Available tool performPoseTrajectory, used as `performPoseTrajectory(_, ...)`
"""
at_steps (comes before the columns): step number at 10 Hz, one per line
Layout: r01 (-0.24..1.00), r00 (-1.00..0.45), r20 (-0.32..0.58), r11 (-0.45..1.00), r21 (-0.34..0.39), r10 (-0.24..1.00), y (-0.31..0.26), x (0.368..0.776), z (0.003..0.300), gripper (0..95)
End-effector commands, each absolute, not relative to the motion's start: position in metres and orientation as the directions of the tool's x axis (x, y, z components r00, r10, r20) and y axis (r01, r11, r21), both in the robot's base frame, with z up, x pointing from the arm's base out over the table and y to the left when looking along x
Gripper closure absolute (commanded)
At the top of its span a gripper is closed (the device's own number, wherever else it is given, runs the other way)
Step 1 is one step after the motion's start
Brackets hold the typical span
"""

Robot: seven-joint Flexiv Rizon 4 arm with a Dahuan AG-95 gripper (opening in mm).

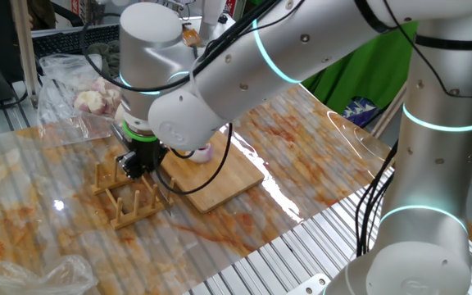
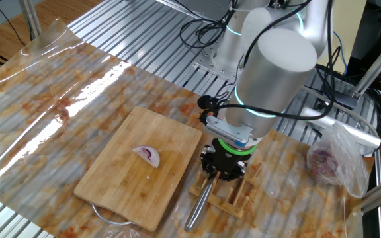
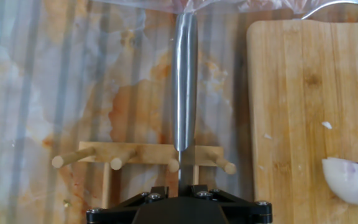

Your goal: Chop the onions

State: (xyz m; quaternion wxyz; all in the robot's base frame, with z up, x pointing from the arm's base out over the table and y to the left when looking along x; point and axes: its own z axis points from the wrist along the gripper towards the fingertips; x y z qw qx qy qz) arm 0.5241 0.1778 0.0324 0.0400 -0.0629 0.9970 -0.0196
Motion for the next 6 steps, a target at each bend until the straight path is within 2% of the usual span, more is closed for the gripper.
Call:
performPoseTrajectory(1, -0.12, -0.989, -0.083, 0.992, -0.048, -0.123, 0.177, 0.5223, 0.0302, 76.0)
performPoseTrajectory(3, -0.117, -0.989, -0.087, 0.992, -0.048, -0.121, 0.1773, 0.5212, 0.0309, 76.0)
performPoseTrajectory(4, -0.12, -0.988, -0.087, 0.991, -0.053, -0.125, 0.1766, 0.5207, 0.0282, 95.0)
performPoseTrajectory(6, -0.107, -0.99, -0.083, 0.992, -0.061, -0.111, 0.1762, 0.5195, 0.0274, 95.0)
